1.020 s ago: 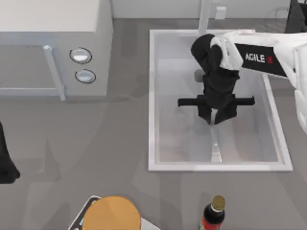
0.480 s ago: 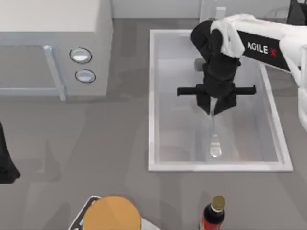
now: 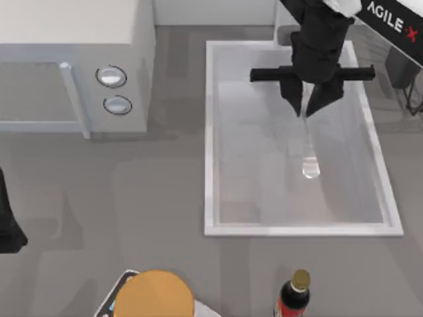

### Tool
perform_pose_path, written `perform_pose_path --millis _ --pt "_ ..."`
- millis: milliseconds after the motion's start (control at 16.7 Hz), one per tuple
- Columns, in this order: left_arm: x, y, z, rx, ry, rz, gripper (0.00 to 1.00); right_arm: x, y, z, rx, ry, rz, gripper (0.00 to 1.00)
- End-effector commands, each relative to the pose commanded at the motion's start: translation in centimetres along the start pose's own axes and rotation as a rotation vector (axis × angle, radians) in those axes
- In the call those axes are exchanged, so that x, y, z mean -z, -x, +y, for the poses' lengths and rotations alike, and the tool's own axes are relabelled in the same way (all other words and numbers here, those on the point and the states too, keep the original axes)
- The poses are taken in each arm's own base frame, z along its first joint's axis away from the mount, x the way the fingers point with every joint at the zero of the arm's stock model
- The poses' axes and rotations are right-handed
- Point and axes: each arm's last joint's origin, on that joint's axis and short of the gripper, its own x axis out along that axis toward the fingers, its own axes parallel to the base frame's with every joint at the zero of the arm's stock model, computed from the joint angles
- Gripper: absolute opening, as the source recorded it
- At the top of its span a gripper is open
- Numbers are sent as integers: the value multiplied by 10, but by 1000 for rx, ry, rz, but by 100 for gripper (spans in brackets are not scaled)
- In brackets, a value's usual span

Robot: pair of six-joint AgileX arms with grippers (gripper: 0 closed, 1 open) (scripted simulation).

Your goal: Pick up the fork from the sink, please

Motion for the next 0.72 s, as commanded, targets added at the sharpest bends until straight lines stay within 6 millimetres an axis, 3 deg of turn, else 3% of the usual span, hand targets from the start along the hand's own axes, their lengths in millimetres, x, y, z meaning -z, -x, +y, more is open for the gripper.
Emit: perform_pose_path --millis 360,540,720 --pt "0 0 0 0 0 0 100 0 5 -4 -2 0 -3 0" --pt "0 0 0 0 0 0 100 4 24 -35 -3 0 -8 0" --pt "0 0 0 0 0 0 100 23 51 -84 2 -1 3 0"
